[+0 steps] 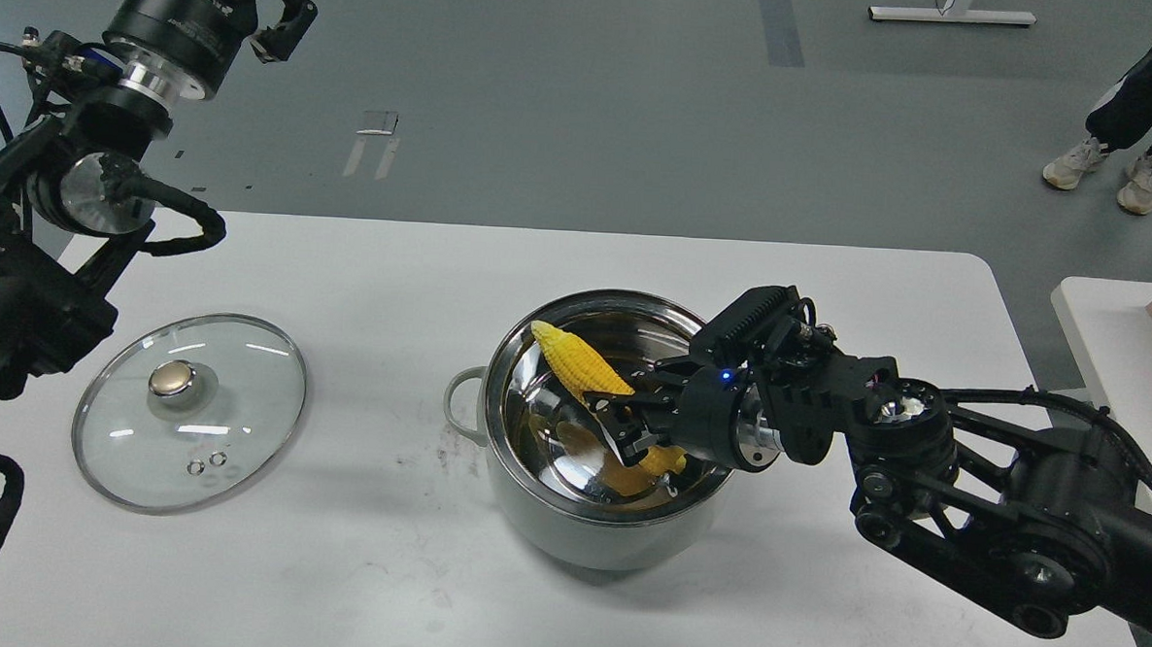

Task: Open pot and put corn in
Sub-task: 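Lower the corn into the pot with the right gripper, then open the right gripper and raise the right arm away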

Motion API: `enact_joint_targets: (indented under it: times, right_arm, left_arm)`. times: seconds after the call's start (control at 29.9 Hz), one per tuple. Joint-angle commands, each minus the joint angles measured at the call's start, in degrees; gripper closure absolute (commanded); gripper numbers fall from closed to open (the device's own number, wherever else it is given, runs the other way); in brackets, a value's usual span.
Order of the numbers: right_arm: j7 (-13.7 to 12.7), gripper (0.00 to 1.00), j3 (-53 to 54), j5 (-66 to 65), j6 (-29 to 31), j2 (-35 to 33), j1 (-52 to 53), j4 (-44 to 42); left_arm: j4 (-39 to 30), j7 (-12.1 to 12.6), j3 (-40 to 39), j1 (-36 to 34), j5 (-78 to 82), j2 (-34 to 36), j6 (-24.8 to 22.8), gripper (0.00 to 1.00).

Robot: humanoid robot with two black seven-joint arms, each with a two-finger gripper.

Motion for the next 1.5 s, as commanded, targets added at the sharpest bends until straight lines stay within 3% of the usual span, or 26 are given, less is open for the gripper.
enact_joint_targets:
  times: [0.0, 0.17, 0.43, 0.53, 0.6, 0.67, 0.9, 1.1, 1.24, 1.47]
  right_arm:
    - [0.0, 0.79, -0.1, 0.0, 0.0, 1.1, 0.1, -1.1]
    - [0.1, 0.54, -0.1, 0.0, 0.0, 1.3, 0.0, -1.1]
    - [0.2, 0.39, -0.1, 0.1, 0.0, 1.3, 0.0, -1.1]
    - [0.2, 0.27, -0.1, 0.2, 0.0, 1.3, 0.0, -0.8]
    - [0.2, 0.1, 0.1, 0.3, 0.0, 1.3, 0.3, -0.4]
    - [0.3, 0.05, 0.5, 0.4, 0.0, 1.2, 0.6, -0.1]
    - [0.4, 0.04, 9.2, 0.4, 0.0, 1.3, 0.8, 1.3]
    - [0.8, 0.0, 31.0, 1.5, 0.0, 5.7, 2.1, 1.8]
    - [1.2, 0.0, 45.5, 14.0, 0.0, 10.3, 3.1, -1.1]
    - [1.3, 0.01, 55.6, 28.9, 0.0, 10.8, 3.6, -7.6]
  left_arm:
    - [0.0, 0.0, -0.1, 0.0, 0.0, 0.1, 0.0, 0.02]
    - [0.0, 0.0, -0.1, 0.0, 0.0, 0.1, -0.1, 0.02]
    - [0.0, 0.0, -0.1, 0.0, -0.1, 0.1, 0.0, 0.02]
    - [0.0, 0.0, -0.1, 0.0, 0.0, 0.2, 0.0, 0.02]
    - [-0.1, 0.0, -0.1, 0.0, -0.1, 0.2, 0.0, 0.02]
    - [-0.1, 0.0, -0.1, 0.0, -0.1, 0.4, 0.0, 0.02]
    - [-0.1, 0.0, -0.1, 0.0, 0.0, 0.5, -0.1, 0.02]
    - [0.1, 0.1, -1.2, 0.0, 0.0, 0.6, -0.3, 0.02]
    - [0.5, 0.0, -1.4, 0.0, -0.1, 0.5, -0.8, 0.02]
    - [0.8, 0.3, -1.3, 0.1, -0.3, 0.2, -0.8, 0.02]
